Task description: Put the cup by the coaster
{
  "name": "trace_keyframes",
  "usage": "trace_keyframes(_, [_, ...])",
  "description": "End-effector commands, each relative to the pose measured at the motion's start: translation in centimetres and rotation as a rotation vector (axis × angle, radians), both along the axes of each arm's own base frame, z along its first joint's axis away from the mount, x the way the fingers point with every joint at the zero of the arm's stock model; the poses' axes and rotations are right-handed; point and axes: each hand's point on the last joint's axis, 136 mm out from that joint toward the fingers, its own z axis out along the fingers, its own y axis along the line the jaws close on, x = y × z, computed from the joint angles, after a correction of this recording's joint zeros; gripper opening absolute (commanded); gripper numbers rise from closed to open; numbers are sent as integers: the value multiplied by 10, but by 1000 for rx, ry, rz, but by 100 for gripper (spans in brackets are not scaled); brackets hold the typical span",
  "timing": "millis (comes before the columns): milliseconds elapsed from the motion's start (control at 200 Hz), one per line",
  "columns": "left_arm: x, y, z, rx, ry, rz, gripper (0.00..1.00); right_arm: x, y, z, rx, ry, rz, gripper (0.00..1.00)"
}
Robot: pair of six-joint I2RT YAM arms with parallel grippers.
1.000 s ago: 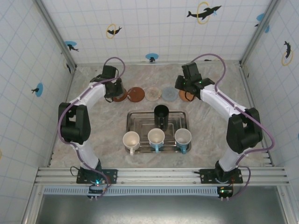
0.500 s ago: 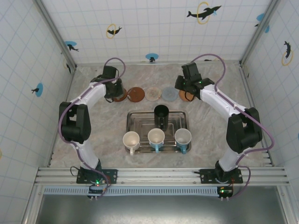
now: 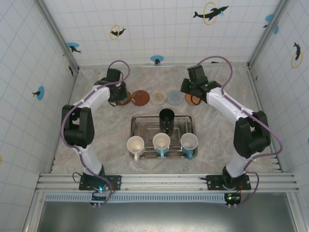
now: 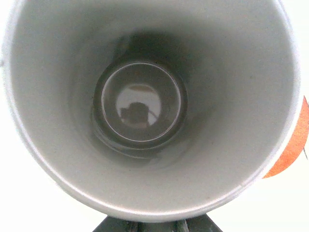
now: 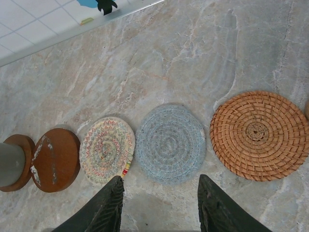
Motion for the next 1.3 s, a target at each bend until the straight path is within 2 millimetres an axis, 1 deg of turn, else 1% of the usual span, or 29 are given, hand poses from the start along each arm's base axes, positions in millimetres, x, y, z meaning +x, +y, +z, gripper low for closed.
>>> trace_keyframes(0, [21, 2, 21, 17, -87, -2, 0, 6, 6, 10, 6, -26, 4, 44])
trace_keyframes(185, [19, 3, 13, 23, -64, 5, 0, 6, 5, 12, 4, -29, 1, 44])
trace_keyframes(671, [16, 4, 13, 23, -45, 10, 0, 6, 6, 15, 5, -35, 5, 45])
trace_keyframes(791, [15, 4, 17, 24, -50, 10, 0, 5, 5, 15, 4, -35, 5, 45])
trace_keyframes(1066, [14, 5, 17, 28, -48, 12, 10, 4, 5, 14, 2, -33, 5, 45])
trace_keyframes(1111, [14, 6, 18, 29, -49, 16, 13, 3, 5, 13, 2, -32, 7, 45])
trace_keyframes(1297, [14, 6, 19, 31, -50, 16, 19, 3, 4, 13, 4, -35, 4, 45])
